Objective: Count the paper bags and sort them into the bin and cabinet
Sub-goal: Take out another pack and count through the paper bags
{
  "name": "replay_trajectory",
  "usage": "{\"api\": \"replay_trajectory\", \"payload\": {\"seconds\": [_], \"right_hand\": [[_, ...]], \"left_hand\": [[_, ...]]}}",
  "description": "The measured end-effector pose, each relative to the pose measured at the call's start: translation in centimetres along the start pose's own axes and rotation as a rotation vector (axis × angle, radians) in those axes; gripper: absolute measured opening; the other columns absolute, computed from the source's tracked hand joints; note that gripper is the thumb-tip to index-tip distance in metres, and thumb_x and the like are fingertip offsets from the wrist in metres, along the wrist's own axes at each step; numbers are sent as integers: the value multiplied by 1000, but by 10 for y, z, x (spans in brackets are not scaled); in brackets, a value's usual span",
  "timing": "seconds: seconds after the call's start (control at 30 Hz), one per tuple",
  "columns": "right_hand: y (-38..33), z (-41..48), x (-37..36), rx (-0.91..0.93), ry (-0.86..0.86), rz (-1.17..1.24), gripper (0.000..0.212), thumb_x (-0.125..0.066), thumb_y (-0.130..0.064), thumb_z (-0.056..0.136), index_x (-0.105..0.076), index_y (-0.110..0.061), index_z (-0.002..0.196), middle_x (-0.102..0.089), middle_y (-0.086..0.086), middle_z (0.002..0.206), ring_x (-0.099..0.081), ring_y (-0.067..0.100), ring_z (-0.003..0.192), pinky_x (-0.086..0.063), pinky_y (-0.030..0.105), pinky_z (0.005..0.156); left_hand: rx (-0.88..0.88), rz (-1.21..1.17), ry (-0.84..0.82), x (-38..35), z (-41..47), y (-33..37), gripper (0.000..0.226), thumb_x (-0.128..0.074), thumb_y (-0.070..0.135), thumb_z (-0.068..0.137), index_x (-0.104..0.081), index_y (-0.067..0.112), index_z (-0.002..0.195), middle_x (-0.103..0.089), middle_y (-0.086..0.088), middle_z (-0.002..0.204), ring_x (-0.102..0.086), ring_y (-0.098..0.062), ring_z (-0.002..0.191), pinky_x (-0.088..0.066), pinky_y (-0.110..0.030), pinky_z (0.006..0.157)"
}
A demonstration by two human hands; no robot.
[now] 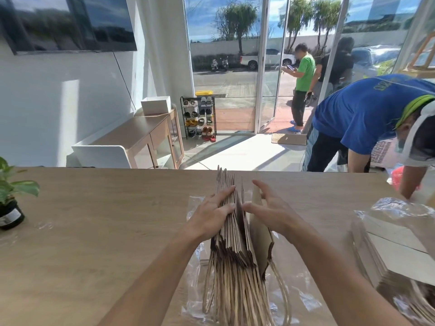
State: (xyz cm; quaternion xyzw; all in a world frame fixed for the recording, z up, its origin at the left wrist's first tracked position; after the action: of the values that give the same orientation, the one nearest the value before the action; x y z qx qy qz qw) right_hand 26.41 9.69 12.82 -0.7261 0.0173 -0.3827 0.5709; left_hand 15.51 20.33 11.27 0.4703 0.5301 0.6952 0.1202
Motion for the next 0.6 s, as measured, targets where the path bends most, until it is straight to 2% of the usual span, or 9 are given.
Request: {"api": "replay_trajectory", "payload": {"seconds": [0.07, 0.13, 0.2, 0.23, 0.3, 0.37, 0.43, 0.53, 0.6], "right_hand": [[-7, -1, 1, 61, 17, 14, 51, -53, -30, 92, -38, -44, 139, -40, -1, 146, -38, 21, 135, -36, 29, 98], [-13, -4, 1, 90, 36, -23, 30, -45, -19, 94, -62, -34, 114, -47, -8, 127, -41, 15, 128, -30, 24, 94], [-11, -3, 1, 54, 48, -71, 27, -42, -17, 94, -68, -23, 89, -49, -7, 113, -45, 14, 121, -30, 24, 89], [-10, -3, 1, 40, 46, -87, 27, -43, -19, 95, -68, -19, 85, -51, -5, 111, -48, 15, 117, -31, 26, 87], [-7, -3, 0, 33, 48, -128, 23, -51, -32, 93, -67, -16, 87, -53, -1, 113, -52, 16, 107, -36, 28, 85], [-4, -1, 0, 28, 54, -176, 26, -59, -45, 87, -64, -19, 85, -51, 0, 118, -50, 17, 109, -39, 30, 88], [-3, -1, -1, 20, 53, -190, 27, -64, -48, 83, -62, -21, 85, -50, 0, 118, -49, 18, 108, -38, 29, 87], [-6, -3, -1, 24, 54, -191, 25, -66, -46, 82, -61, -22, 88, -49, -2, 114, -49, 16, 103, -35, 27, 83], [-7, -3, -2, 27, 49, -193, 27, -66, -47, 83, -60, -22, 92, -48, -3, 111, -47, 15, 100, -35, 27, 82]], "left_hand": [[-3, 1, 9, 2, 0, 0, 50, -51, 36, 93, -41, 50, 139, -38, 8, 152, -29, -12, 142, -19, -39, 120], [7, -2, 11, 2, -1, -1, 49, -51, 38, 92, -42, 52, 138, -39, 9, 150, -30, -11, 141, -19, -37, 119], [17, -1, 17, 3, -1, -2, 48, -52, 39, 91, -44, 52, 137, -42, 9, 147, -32, -12, 138, -20, -37, 118], [14, -1, 21, 3, 0, -2, 48, -52, 41, 89, -44, 54, 135, -43, 9, 146, -34, -13, 137, -23, -39, 118], [12, -2, 17, 3, -1, 0, 48, -52, 41, 90, -45, 54, 135, -44, 7, 145, -37, -13, 136, -26, -41, 117], [15, 0, 14, 3, -1, -1, 47, -52, 39, 92, -45, 53, 136, -44, 7, 145, -36, -13, 136, -25, -41, 117], [10, 5, 10, 3, -1, 0, 46, -51, 37, 94, -44, 51, 138, -42, 6, 147, -35, -13, 137, -24, -37, 117], [-7, 23, -4, 2, -4, 5, 47, -49, 33, 97, -41, 47, 141, -40, 5, 147, -33, -12, 136, -21, -27, 108], [-8, 29, -7, 2, -5, 6, 48, -48, 32, 98, -39, 46, 143, -38, 6, 150, -30, -12, 137, -19, -27, 109]]}}
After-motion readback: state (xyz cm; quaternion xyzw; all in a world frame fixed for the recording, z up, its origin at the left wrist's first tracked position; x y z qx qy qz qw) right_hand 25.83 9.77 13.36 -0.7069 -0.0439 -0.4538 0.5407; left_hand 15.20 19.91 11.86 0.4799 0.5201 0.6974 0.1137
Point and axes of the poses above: each hand's wrist, its own z-axis towards the middle knuckle, its own x-axis out of the back of the hand, y = z × x, the point moved 9 cm from there along z, towards the middle knuckle
